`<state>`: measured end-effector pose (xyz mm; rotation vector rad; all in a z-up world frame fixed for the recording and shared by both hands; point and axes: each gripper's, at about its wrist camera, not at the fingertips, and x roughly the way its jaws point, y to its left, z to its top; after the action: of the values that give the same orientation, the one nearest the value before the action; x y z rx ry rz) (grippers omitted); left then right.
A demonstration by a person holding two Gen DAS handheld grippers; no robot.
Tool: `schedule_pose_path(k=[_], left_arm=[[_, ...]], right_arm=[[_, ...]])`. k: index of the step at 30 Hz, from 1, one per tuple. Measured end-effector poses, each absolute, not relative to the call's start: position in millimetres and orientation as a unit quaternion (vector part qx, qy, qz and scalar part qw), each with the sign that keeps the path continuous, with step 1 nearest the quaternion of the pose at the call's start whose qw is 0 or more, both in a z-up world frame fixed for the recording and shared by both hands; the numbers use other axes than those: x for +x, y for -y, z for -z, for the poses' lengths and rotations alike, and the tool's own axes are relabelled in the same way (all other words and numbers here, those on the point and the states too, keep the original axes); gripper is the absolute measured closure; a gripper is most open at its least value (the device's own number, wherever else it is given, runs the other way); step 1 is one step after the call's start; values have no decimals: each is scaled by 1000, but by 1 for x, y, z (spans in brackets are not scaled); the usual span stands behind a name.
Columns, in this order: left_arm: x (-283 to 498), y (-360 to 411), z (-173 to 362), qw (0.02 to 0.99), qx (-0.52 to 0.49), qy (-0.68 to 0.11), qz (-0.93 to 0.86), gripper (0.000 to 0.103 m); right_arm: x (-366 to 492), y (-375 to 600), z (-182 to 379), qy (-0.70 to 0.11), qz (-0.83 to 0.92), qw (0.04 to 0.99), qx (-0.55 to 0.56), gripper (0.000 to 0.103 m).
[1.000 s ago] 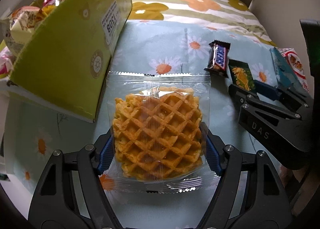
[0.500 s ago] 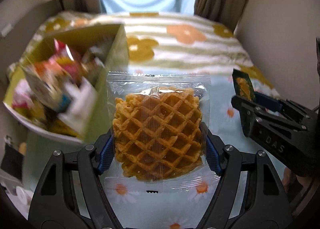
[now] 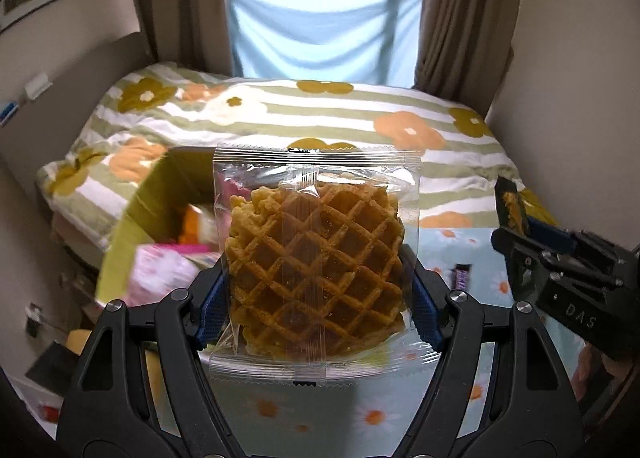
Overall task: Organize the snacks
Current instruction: 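Carry both packets over the yellow box and open both tools to drop them, then move both tools back toward the Snickers bar and the shrimp-flake bag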
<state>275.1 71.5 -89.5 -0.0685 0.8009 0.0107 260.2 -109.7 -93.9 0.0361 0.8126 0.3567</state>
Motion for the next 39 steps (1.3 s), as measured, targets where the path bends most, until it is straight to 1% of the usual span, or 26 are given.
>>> schedule_pose_path(k=[5, 11, 14, 23, 25, 27, 28, 29, 34, 39], left_arm=[[293, -137, 88, 917, -32, -398, 1, 30], [318, -197, 100, 907, -28, -420, 17, 30], [328, -212, 110, 899, -18, -437, 30, 30], [344, -224, 138, 880, -8, -473, 52, 30], [346, -225, 140, 877, -17, -477, 56, 28], [349, -227, 143, 873, -30, -483, 57, 17], [349, -227, 143, 873, -34, -484, 58, 8], [348, -226, 143, 874, -33, -481, 56, 4], [338, -215, 138, 882, 5, -470, 41, 3], [329, -212, 135, 884, 8, -466, 40, 3]], right_arm=[[271, 58, 102, -408, -172, 896, 32, 62], [280, 10, 114, -423, -151, 892, 47, 62], [282, -6, 120, -433, -133, 890, 53, 62], [280, -26, 130, -455, -102, 884, 48, 62], [279, -25, 131, -457, -98, 883, 46, 62], [279, -23, 131, -458, -95, 883, 46, 62], [278, -21, 131, -458, -94, 883, 47, 62], [278, -19, 131, -458, -93, 883, 48, 62], [276, -13, 133, -464, -95, 880, 50, 62], [275, -10, 134, -471, -98, 875, 50, 62]])
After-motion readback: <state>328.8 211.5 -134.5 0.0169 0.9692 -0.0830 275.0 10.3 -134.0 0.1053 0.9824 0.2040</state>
